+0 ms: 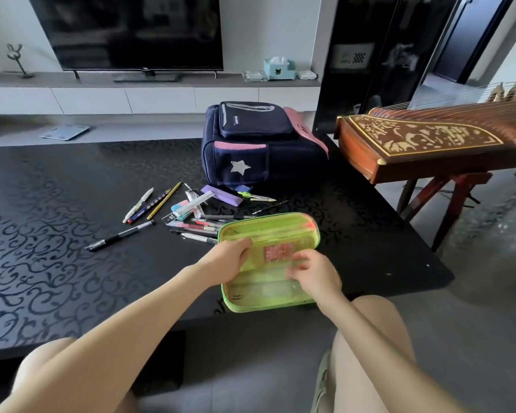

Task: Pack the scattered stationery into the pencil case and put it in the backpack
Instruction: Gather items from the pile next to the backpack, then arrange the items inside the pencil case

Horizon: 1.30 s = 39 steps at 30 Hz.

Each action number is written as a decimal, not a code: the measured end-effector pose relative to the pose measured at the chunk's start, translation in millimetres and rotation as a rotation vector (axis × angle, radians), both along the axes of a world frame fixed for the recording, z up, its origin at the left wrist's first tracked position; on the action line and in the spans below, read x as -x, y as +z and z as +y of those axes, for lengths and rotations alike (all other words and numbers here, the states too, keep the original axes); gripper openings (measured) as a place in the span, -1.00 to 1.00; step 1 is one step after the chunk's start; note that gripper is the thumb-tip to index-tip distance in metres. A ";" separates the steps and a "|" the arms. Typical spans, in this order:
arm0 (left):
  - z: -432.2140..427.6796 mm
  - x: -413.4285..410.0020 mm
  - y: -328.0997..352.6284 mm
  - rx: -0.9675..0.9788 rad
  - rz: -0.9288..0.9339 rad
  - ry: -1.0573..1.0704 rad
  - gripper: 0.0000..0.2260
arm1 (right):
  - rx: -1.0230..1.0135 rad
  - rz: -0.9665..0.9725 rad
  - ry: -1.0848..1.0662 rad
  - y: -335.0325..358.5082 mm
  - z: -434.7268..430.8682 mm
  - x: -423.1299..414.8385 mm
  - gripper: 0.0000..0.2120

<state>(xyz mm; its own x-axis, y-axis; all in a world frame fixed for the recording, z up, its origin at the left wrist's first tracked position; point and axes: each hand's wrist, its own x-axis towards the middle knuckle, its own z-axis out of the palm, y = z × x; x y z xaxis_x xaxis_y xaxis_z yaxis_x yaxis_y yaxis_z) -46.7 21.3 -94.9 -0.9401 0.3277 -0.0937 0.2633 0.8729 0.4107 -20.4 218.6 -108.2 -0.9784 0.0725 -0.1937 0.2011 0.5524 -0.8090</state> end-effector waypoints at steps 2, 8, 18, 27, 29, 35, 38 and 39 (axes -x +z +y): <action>-2.1 -2.6 0.2 -0.021 -0.011 -0.006 -0.86 | -0.148 -0.013 0.061 -9.7 -12.5 2.8 -0.86; -9.1 -13.9 -4.9 -0.092 -0.061 -0.004 -0.83 | -0.524 0.257 0.096 -13.3 -14.0 -7.4 -0.81; -30.9 -8.9 -3.0 -0.113 -0.217 -0.085 -0.80 | -0.355 0.368 0.137 47.2 -35.0 25.1 -0.86; -90.8 41.1 -3.3 -0.167 0.155 0.327 -0.85 | -0.512 0.265 0.286 11.5 -95.9 135.1 -0.70; -101.1 53.0 -5.8 -0.210 0.187 0.390 -0.84 | -0.569 0.276 0.307 3.8 -111.8 166.6 -0.69; -89.2 72.7 -27.5 -0.288 0.210 0.403 -0.90 | -0.715 0.251 0.334 -9.9 -150.8 220.4 -0.73; -74.4 72.1 -39.5 -0.339 0.150 0.453 -0.90 | -0.616 0.320 0.282 0.6 -154.5 195.6 -0.80; -69.7 71.0 -43.6 -0.342 0.109 0.474 -0.87 | -0.631 0.299 0.313 4.7 -148.4 176.7 -0.77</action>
<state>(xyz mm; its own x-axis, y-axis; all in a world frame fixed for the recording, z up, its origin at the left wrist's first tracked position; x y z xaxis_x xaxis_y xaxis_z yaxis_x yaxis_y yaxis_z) -117.8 -48.3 -138.5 -0.9896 -0.1359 0.0482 -0.0668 0.7284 0.6819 -197.1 70.2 -103.5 -0.9758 -0.2080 0.0683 -0.2188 0.9228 -0.3170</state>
